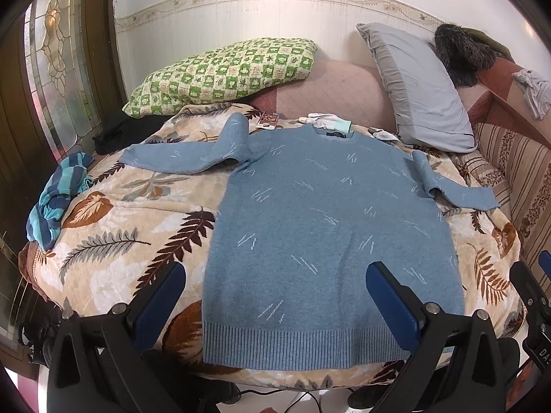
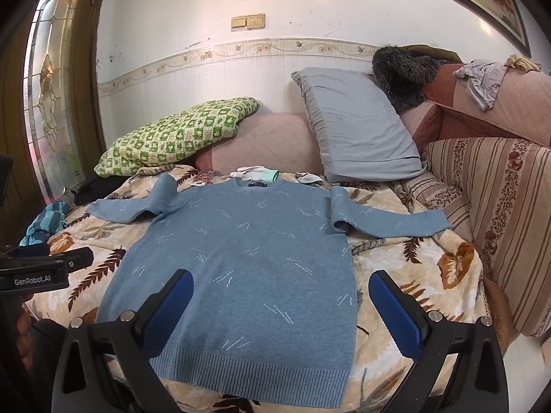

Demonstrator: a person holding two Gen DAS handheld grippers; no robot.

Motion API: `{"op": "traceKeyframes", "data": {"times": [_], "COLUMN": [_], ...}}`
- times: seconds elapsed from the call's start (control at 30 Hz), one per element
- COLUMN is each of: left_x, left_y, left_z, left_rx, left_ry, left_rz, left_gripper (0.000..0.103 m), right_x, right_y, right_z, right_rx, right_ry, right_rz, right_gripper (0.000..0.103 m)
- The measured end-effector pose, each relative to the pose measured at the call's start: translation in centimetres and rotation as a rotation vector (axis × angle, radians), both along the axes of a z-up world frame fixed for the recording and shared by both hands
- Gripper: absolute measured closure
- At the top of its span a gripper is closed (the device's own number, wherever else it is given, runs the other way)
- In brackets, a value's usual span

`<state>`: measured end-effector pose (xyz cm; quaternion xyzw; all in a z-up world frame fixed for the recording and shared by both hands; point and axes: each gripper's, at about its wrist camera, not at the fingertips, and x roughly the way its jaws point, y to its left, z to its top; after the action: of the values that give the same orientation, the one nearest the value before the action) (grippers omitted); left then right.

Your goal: Fold small clothes

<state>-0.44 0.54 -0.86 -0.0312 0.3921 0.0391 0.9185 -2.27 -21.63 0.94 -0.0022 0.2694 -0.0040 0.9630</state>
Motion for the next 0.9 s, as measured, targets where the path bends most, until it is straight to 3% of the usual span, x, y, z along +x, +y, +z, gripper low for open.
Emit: {"op": "traceKeyframes", "data": {"times": [0.63,0.73,0.9], "left_x": [0.2,1.1,2.4], "left_y": [0.7,1.3,2.0], "left_z": [-0.9,-2.6,-7.5], "left_rx": [-0.024,-0.091,-0.159], "left_ry": [0.019,0.072,0.204], "left_rz": [-0.003,-0.027,-0.005], "left_gripper": [0.000,0.000,0.000], "right_x": [0.3,1.2,4.1], "right_y": [-0.6,-1.7,-7.4], "right_z": [-0.4,-1.5,-5.1], "right_rx": [0.020,0.115,0.394], "right_ry": [0.015,0.071,0.197], "right_rz": [-0.009,0.010,-0.044], "right_gripper": [0.000,0.000,0.000]}}
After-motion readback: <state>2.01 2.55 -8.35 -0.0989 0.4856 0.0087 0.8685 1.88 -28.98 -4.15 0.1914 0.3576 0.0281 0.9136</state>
